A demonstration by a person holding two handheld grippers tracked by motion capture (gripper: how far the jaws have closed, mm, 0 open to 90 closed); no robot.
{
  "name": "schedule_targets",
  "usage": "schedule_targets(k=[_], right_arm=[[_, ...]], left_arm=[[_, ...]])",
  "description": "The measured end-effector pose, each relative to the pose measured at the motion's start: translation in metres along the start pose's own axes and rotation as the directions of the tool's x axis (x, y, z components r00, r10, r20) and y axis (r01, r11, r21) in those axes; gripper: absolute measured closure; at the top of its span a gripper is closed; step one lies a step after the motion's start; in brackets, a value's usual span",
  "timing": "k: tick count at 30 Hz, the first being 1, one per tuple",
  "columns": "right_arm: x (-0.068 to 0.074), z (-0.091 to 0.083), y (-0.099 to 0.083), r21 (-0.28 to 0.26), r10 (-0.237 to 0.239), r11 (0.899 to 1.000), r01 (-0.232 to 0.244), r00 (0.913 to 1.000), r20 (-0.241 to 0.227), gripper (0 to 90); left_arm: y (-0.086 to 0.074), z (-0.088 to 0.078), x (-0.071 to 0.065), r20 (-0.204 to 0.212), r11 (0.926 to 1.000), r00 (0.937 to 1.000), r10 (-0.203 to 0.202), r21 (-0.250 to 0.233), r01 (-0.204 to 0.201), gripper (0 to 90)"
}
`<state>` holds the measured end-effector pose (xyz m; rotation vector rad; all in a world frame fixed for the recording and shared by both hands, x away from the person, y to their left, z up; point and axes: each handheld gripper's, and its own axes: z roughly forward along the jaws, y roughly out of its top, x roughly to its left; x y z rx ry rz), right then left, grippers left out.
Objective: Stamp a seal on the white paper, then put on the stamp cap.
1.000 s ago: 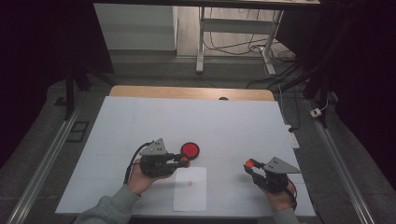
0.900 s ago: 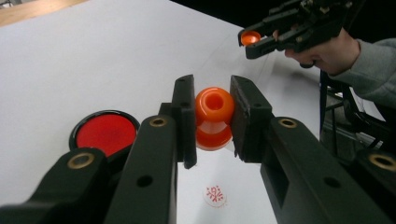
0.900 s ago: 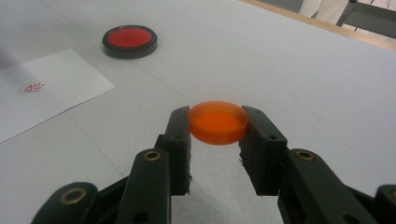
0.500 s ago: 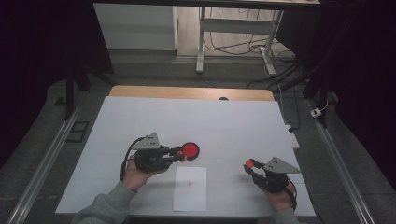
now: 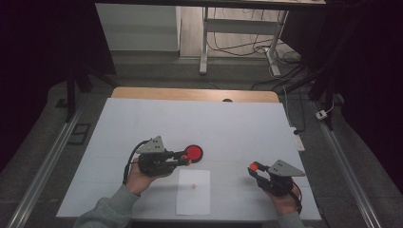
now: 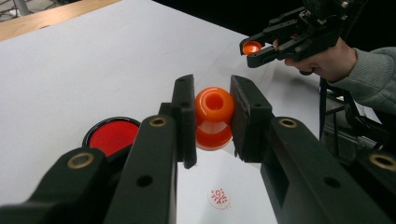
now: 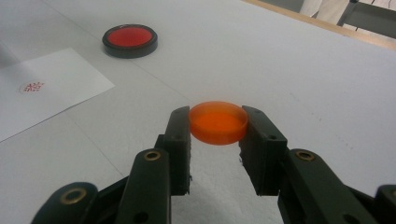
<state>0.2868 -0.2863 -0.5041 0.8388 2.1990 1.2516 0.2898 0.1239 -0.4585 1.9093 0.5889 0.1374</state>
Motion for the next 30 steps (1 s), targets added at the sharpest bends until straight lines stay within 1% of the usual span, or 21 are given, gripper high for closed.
schedule_targets(k=[5, 9, 12, 26, 30], right_arm=[[0.001, 0.0, 0.001, 0.006, -0.007, 1.0, 0.007, 1.0, 0.002, 63.9], [0.002, 0.002, 0.001, -0.001, -0.005, 1.0, 0.005, 1.0, -0.006, 63.9], [0.003, 0.003, 0.002, 0.005, -0.006, 1.0, 0.007, 0.9999, -0.01, 63.9], [0.009, 0.007, 0.006, -0.006, -0.015, 1.0, 0.015, 0.9994, -0.032, 63.9], [0.01, 0.007, 0.006, -0.001, -0.017, 1.0, 0.017, 0.9992, -0.035, 63.9]], left_arm=[[0.0, 0.001, 0.0, -0.001, 1.0, 1.0, -0.001, 0.002, 0.001, 72.4], [-0.001, 0.001, 0.001, -0.005, 1.0, 1.0, 0.0, 0.007, 0.0, 72.5], [-0.001, 0.001, 0.001, -0.005, 1.0, 1.0, -0.001, 0.007, 0.001, 72.4], [-0.002, 0.002, 0.001, -0.005, 1.0, 1.0, -0.005, 0.008, 0.005, 72.4], [-0.002, 0.002, 0.002, -0.006, 1.0, 1.0, -0.006, 0.008, 0.006, 72.4]])
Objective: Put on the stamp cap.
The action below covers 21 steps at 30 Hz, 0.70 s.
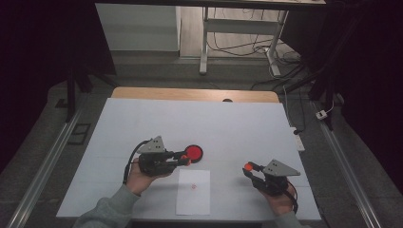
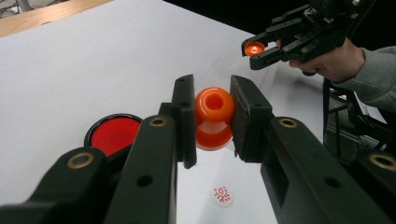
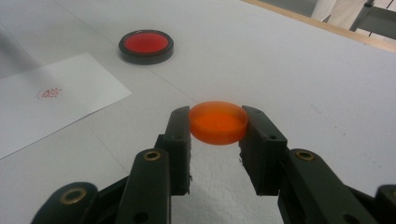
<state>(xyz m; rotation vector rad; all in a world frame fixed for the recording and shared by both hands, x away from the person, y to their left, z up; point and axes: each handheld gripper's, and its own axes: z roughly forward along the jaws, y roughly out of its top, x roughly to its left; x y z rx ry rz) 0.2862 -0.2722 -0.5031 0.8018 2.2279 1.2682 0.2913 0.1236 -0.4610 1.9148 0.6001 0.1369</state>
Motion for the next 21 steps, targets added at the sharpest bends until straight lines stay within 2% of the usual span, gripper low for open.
schedule_targets(k=[21], right_arm=[[0.01, 0.011, 0.005, -0.008, -0.009, 1.0, 0.009, 0.9992, -0.039, 63.9]], left_arm=[[-0.001, 0.002, 0.002, -0.002, 1.0, 1.0, -0.001, 0.007, 0.001, 72.4]])
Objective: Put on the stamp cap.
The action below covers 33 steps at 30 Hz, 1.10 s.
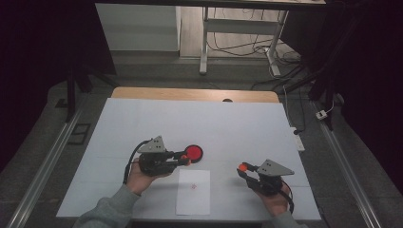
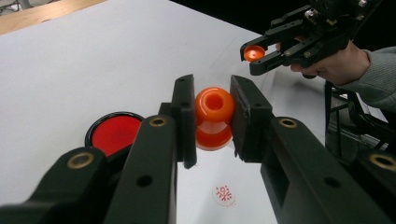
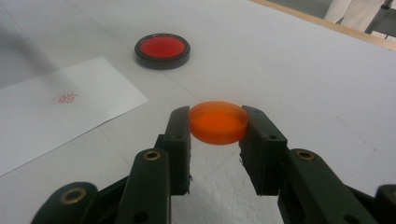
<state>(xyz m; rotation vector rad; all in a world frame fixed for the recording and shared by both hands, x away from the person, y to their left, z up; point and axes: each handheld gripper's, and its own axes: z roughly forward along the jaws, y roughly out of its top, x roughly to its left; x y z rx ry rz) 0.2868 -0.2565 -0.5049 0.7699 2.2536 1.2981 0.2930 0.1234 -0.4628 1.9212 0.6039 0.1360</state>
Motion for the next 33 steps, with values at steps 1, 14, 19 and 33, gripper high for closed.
schedule_targets(k=[1, 14, 19, 33], right_arm=[[0.001, 0.001, 0.0, 0.005, -0.002, 1.0, 0.002, 1.0, 0.001, 63.9], [0.007, 0.008, 0.003, 0.002, -0.008, 1.0, 0.008, 0.9997, -0.024, 63.9], [0.01, 0.011, 0.004, 0.001, -0.009, 1.0, 0.009, 0.9994, -0.035, 63.9], [0.021, 0.023, 0.009, 0.008, -0.017, 1.0, 0.018, 0.997, -0.076, 63.8]], left_arm=[[0.0, 0.0, 0.0, 0.001, 1.0, 1.0, -0.001, -0.001, 0.001, 72.4], [-0.001, 0.002, 0.001, 0.0, 1.0, 1.0, -0.003, 0.004, 0.003, 72.4], [-0.001, 0.002, 0.001, 0.001, 1.0, 1.0, -0.003, 0.007, 0.003, 72.4], [-0.001, 0.003, 0.001, 0.0, 0.9999, 1.0, -0.007, 0.01, 0.007, 72.4]])
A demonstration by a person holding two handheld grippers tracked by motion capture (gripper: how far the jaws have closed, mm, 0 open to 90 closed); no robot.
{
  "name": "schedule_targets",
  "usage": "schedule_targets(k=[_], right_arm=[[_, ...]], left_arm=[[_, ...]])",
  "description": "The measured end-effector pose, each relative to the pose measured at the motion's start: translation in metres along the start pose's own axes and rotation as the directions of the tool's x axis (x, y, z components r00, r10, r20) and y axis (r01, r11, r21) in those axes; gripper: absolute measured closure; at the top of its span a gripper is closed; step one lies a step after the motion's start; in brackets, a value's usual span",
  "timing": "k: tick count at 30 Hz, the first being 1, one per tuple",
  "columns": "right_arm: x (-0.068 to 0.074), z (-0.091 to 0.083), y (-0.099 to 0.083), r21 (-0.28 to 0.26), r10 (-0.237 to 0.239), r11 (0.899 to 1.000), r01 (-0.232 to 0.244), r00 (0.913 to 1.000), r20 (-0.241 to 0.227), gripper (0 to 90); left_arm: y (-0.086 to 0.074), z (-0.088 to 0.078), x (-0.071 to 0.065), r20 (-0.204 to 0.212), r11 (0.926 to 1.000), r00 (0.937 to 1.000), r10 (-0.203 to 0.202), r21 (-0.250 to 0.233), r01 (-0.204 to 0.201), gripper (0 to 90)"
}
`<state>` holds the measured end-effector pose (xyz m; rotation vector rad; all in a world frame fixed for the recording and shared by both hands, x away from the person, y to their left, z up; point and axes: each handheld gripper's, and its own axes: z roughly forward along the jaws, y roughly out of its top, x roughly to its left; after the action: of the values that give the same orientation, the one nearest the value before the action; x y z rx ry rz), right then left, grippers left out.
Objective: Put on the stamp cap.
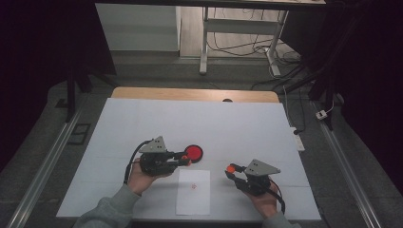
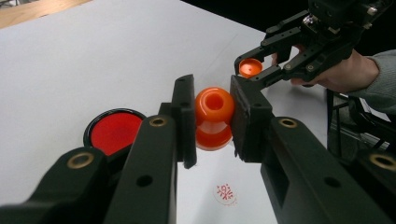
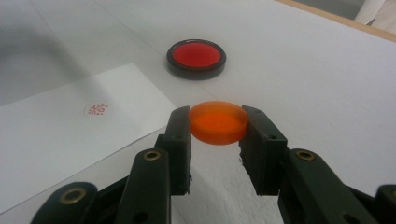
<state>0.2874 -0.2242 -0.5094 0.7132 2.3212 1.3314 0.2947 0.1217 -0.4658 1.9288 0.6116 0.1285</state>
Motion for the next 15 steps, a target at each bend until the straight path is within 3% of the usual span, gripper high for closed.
schedule_targets(k=[15], right_arm=[[0.01, 0.012, 0.007, -0.007, -0.01, 1.0, 0.01, 0.9995, -0.03, 63.8]], left_arm=[[0.0, 0.001, 0.001, 0.0, 1.0, 1.0, -0.003, 0.003, 0.003, 72.4]])
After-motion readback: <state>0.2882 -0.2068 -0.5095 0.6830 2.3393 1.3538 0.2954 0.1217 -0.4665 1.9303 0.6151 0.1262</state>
